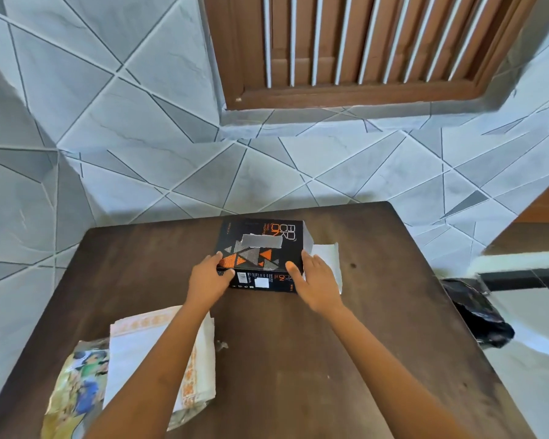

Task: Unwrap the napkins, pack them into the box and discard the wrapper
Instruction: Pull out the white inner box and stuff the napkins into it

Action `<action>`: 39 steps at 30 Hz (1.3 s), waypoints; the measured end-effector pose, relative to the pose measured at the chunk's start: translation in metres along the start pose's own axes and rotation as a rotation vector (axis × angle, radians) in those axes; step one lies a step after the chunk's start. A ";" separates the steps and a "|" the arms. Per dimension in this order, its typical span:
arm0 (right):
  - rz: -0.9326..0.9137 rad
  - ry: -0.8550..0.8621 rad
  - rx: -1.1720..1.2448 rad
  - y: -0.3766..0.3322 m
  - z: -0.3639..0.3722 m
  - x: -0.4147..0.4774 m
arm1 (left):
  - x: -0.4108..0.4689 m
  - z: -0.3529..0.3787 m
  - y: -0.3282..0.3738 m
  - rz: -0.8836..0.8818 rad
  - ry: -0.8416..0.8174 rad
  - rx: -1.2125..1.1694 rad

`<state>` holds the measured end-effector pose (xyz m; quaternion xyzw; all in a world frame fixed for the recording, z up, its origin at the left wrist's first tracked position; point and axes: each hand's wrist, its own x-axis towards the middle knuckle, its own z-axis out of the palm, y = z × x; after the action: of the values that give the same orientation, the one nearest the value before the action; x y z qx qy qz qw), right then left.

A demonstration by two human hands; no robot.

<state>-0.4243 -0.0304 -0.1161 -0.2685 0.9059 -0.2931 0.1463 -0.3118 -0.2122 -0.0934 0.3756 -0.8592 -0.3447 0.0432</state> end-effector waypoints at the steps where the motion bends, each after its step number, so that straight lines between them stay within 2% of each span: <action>1: -0.015 0.042 -0.045 0.002 0.002 -0.011 | 0.004 0.002 0.001 0.002 0.012 -0.015; 4: -0.036 0.089 -0.106 0.003 0.008 -0.049 | 0.014 0.009 0.011 0.014 0.033 -0.047; 8: -0.128 0.205 -0.264 0.001 0.029 -0.095 | 0.021 0.031 0.027 0.043 -0.060 0.068; 12: -0.293 0.330 -0.076 0.008 0.022 -0.111 | 0.007 0.043 0.045 0.103 -0.043 0.094; 15: -0.147 0.425 -0.023 0.030 0.007 -0.100 | -0.016 0.043 0.043 0.142 -0.105 0.050; 16: -0.055 0.373 -0.002 0.039 0.004 -0.095 | -0.025 0.044 0.039 0.136 -0.151 0.026; 18: 0.087 0.160 0.154 0.050 0.001 -0.085 | -0.045 0.047 0.033 0.111 -0.252 -0.063; 20: 0.140 0.023 0.351 0.054 0.000 -0.080 | -0.065 0.053 0.030 0.077 -0.319 -0.179; 22: 0.129 0.046 0.394 0.054 0.001 -0.079 | -0.078 0.058 0.028 0.033 -0.352 -0.267; 25: 0.134 0.110 0.333 0.049 0.001 -0.080 | -0.090 0.063 0.022 0.049 -0.373 -0.249; 27: 0.125 0.149 0.328 0.046 0.002 -0.083 | -0.095 0.063 0.019 0.077 -0.320 -0.227; 30: 0.081 0.193 0.352 0.036 -0.003 -0.088 | -0.099 0.056 0.018 0.067 -0.125 -0.235; 33: 0.030 0.232 0.277 0.021 -0.017 -0.088 | -0.101 0.035 0.019 0.118 0.039 -0.215; 37: 0.018 0.186 0.221 -0.004 -0.045 -0.089 | -0.103 0.001 0.032 0.220 0.118 -0.133; 39: -0.019 0.181 0.201 -0.021 -0.060 -0.093 | -0.106 -0.012 0.041 0.231 0.128 0.014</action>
<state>-0.3660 0.0354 -0.0462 -0.2333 0.8790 -0.4066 0.0873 -0.2566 -0.1279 -0.0389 0.2958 -0.8946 -0.3069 0.1346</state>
